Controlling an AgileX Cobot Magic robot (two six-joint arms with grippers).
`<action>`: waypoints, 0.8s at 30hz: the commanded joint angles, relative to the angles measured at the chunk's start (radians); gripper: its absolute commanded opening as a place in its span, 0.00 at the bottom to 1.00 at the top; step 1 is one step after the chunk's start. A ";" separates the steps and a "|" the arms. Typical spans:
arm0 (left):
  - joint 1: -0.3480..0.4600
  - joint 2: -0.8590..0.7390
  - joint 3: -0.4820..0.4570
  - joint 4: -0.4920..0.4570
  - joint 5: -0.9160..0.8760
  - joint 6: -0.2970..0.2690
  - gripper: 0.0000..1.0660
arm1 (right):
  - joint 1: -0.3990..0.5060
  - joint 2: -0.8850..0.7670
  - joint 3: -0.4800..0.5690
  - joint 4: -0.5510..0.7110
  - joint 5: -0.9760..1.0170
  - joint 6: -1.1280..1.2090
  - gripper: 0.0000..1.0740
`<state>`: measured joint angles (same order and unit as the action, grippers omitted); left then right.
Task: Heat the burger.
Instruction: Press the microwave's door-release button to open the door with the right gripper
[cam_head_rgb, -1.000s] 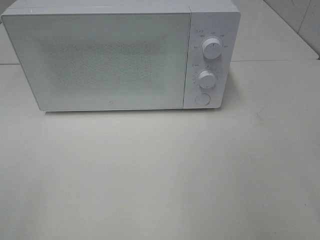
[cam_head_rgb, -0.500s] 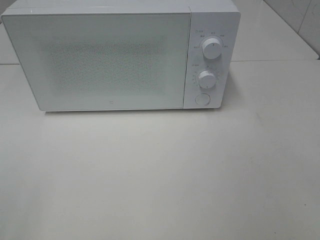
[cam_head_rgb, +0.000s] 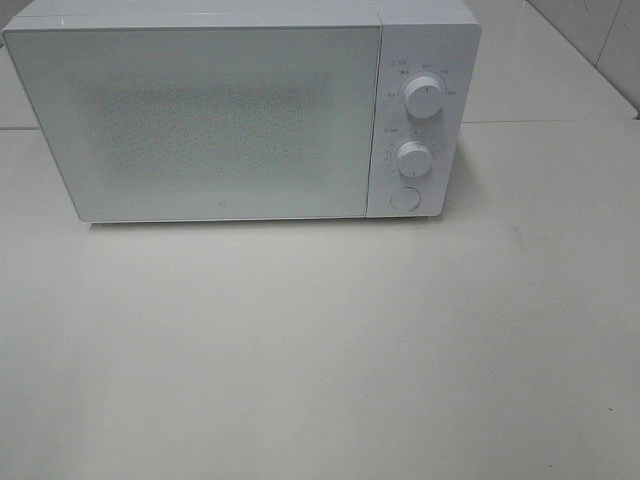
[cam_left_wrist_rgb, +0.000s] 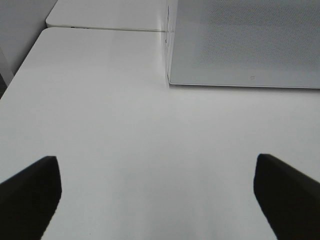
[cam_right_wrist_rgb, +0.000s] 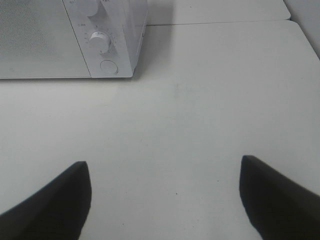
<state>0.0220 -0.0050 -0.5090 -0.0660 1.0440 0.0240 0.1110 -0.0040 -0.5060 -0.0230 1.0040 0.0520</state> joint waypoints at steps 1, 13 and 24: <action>0.002 -0.021 0.005 -0.008 -0.007 -0.003 0.94 | -0.008 -0.016 0.001 -0.003 -0.002 0.008 0.71; 0.002 -0.021 0.005 -0.008 -0.007 -0.003 0.94 | -0.006 0.254 -0.052 0.008 -0.164 0.008 0.71; 0.002 -0.021 0.005 -0.008 -0.007 -0.003 0.94 | -0.006 0.543 -0.052 0.008 -0.484 0.008 0.71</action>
<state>0.0220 -0.0050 -0.5090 -0.0660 1.0440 0.0240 0.1110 0.5340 -0.5520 -0.0130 0.5550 0.0520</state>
